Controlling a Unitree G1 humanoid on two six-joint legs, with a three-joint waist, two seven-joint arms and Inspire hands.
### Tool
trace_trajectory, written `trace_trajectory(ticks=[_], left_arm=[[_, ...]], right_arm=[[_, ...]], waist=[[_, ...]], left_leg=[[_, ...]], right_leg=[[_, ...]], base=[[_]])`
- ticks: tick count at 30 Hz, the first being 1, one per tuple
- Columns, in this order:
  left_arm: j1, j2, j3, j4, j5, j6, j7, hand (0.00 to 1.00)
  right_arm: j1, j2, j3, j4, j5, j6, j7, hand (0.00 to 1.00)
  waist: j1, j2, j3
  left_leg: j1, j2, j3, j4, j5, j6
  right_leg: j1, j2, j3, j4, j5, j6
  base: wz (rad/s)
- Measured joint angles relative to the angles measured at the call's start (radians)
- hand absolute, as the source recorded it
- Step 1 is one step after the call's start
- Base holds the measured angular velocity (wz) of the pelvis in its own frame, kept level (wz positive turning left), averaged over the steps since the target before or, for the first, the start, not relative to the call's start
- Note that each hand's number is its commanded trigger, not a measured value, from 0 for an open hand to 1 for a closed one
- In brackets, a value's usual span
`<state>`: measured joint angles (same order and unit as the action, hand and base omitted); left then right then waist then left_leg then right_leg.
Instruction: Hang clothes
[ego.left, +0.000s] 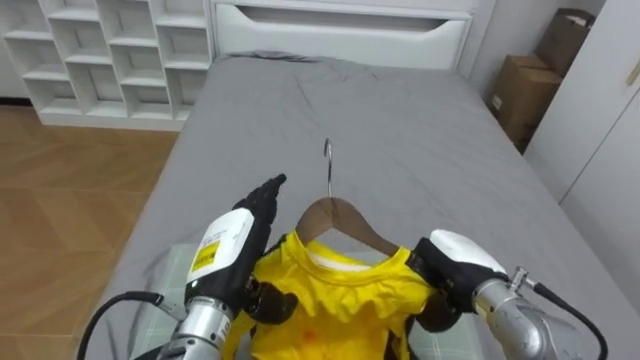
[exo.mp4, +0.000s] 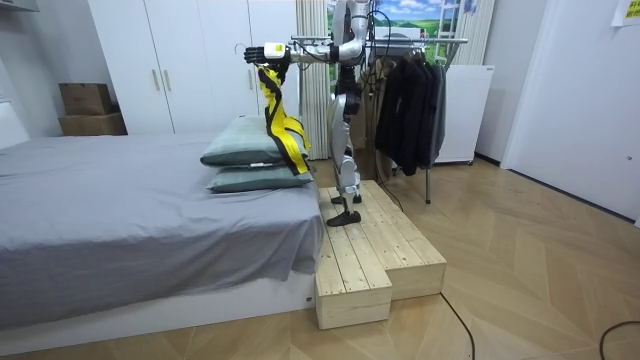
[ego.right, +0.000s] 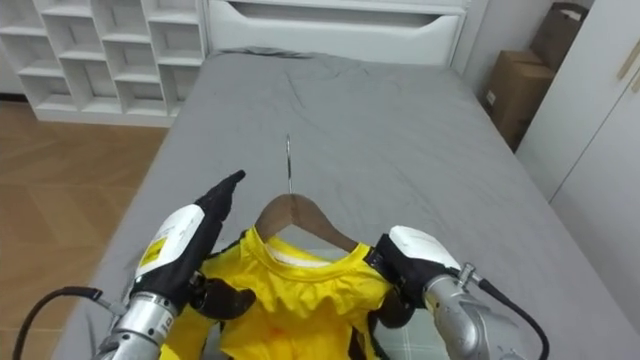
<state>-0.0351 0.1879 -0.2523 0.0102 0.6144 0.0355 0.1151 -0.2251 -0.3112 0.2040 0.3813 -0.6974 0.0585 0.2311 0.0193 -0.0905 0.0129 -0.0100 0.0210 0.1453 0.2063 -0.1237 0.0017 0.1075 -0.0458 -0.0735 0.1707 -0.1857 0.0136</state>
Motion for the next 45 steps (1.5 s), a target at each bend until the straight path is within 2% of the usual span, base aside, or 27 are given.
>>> trace_trajectory(ticks=[3, 7, 12, 16, 24, 28, 33, 36, 38, 43, 45], left_arm=[[0.0, 0.01, 0.011, 0.0, -0.045, -0.005, 0.001, 0.0], [0.0, 0.025, 0.023, 0.0, -0.096, -0.038, 0.012, 0.0], [0.0, 0.029, 0.045, 0.0, -0.101, -0.061, 0.014, 0.0], [0.0, 0.03, 0.097, -0.002, -0.101, -0.074, 0.056, 0.0], [0.008, 0.03, 0.187, -0.004, -0.112, -0.085, 0.124, 0.0], [0.046, 0.032, 0.279, -0.004, -0.147, -0.11, 0.165, 0.0], [0.1, 0.035, 0.395, -0.001, -0.155, -0.117, 0.202, 0.0], [0.107, 0.035, 0.466, 0.029, -0.191, -0.119, 0.224, 0.0], [0.121, 0.034, 0.52, 0.09, -0.191, -0.129, 0.245, 0.0], [0.165, 0.033, 0.537, 0.176, -0.236, -0.129, 0.313, 0.0], [0.175, 0.033, 0.538, 0.231, -0.271, -0.141, 0.334, 0.0]], right_arm=[[0.031, 0.0, -0.029, 0.0, 0.003, -0.001, 0.001, 1.0], [0.047, -0.005, -0.058, 0.0, 0.003, -0.003, 0.001, 1.0], [0.084, -0.006, -0.087, 0.003, 0.02, -0.012, 0.001, 1.0], [0.121, -0.008, -0.121, 0.018, 0.049, -0.014, 0.001, 1.0], [0.169, -0.016, -0.258, 0.029, 0.072, -0.015, -0.021, 1.0], [0.18, -0.019, -0.316, 0.029, 0.083, -0.016, -0.054, 1.0], [0.202, -0.023, -0.379, 0.025, 0.094, -0.039, -0.1, 1.0], [0.239, -0.038, -0.395, -0.016, 0.074, -0.04, -0.135, 1.0], [0.264, -0.05, -0.411, -0.065, 0.058, -0.046, -0.144, 1.0], [0.285, -0.056, -0.469, -0.095, 0.061, -0.049, -0.181, 1.0], [0.291, -0.056, -0.473, -0.1, 0.06, -0.049, -0.204, 1.0]], waist=[[-0.006, 0.004, -0.0022], [-0.016, 0.008, -0.0047], [-0.013, 0.01, -0.0063], [-0.016, 0.011, -0.0068], [-0.018, 0.011, -0.0069], [-0.031, 0.012, -0.0075], [-0.042, 0.014, -0.009], [-0.039, 0.017, -0.0115], [-0.041, 0.024, -0.0156], [-0.046, 0.024, -0.016], [-0.043, 0.026, -0.0154]], left_leg=[[-0.001, 0.0, -0.001, 0.001, 0.0, 0.0], [-0.001, 0.0, -0.003, 0.001, 0.0, 0.0], [0.008, 0.0, -0.003, 0.001, 0.0, 0.0], [0.008, 0.0, -0.003, 0.004, 0.0, 0.0], [0.018, -0.003, -0.004, 0.0, 0.0, 0.0], [0.019, -0.004, -0.005, 0.0, 0.0, 0.0], [0.021, -0.005, -0.005, -0.001, 0.0, 0.0], [0.021, -0.006, -0.005, -0.002, 0.0, 0.001], [0.024, -0.005, -0.001, -0.004, 0.0, 0.001], [0.034, -0.006, 0.0, -0.008, 0.0, 0.001], [0.05, -0.007, 0.011, -0.021, -0.001, 0.002]], right_leg=[[0.003, -0.001, -0.007, 0.0, 0.0, 0.0], [-0.003, -0.001, -0.009, 0.0, 0.0, 0.0], [0.009, -0.001, -0.009, -0.002, 0.0, 0.0], [0.01, -0.001, -0.008, -0.001, 0.0, 0.0], [0.018, -0.003, -0.008, -0.004, 0.0, 0.0], [0.019, -0.003, -0.007, -0.005, -0.001, 0.0], [0.02, -0.004, -0.004, -0.004, -0.001, 0.0], [0.019, -0.004, -0.003, -0.004, -0.001, 0.0], [0.02, -0.004, 0.001, -0.004, -0.001, 0.0], [0.027, -0.004, 0.006, -0.004, -0.001, 0.0], [0.032, -0.004, 0.019, -0.006, -0.002, 0.0]], base=[[0.01], [0.0], [0.0], [0.0], [0.0], [0.0], [0.0], [0.0], [-0.05], [-0.03], [-0.14]])
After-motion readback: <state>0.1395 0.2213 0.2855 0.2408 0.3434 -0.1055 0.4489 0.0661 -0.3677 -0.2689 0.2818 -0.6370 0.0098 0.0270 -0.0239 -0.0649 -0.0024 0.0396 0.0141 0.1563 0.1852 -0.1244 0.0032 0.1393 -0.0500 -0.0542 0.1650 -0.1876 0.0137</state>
